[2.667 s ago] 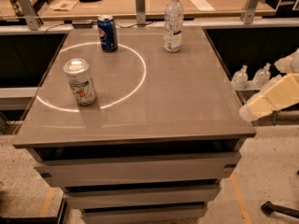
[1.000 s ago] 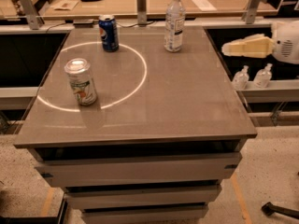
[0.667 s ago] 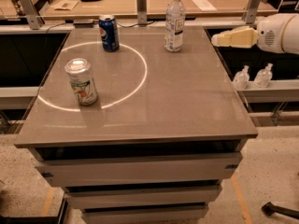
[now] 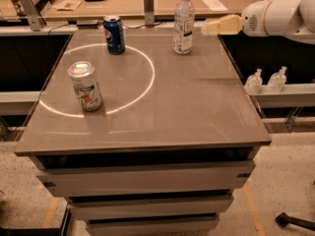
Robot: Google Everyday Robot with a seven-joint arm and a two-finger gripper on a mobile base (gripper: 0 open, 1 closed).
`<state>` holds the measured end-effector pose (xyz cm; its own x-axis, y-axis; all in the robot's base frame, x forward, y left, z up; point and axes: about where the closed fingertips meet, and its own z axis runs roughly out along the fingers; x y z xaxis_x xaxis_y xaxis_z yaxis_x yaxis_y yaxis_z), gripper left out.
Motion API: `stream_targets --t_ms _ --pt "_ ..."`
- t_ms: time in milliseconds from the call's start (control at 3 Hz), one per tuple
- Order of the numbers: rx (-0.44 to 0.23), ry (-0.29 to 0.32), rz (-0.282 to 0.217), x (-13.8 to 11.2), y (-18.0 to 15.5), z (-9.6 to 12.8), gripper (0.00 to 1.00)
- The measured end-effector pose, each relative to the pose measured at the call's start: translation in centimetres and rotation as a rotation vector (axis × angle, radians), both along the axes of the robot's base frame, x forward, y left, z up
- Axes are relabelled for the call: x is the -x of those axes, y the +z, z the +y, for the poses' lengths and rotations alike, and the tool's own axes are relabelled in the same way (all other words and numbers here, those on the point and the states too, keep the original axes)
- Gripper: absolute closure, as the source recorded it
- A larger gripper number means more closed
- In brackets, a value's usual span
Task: Move blue plastic bottle near pepsi can
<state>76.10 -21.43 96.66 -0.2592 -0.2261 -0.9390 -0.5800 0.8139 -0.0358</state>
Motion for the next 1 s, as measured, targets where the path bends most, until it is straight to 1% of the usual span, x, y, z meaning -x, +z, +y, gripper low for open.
stream_targets --t_ms 333,667,1000 --pt "0.008 0.027 0.053 -2.9 -1.2 1.9 0.0" --pt "0.028 0.052 0.119 -5.1 -2.3 4.5 0.0" --pt "0.036 0.078 0.151 -6.7 -2.6 6.6 0.0"
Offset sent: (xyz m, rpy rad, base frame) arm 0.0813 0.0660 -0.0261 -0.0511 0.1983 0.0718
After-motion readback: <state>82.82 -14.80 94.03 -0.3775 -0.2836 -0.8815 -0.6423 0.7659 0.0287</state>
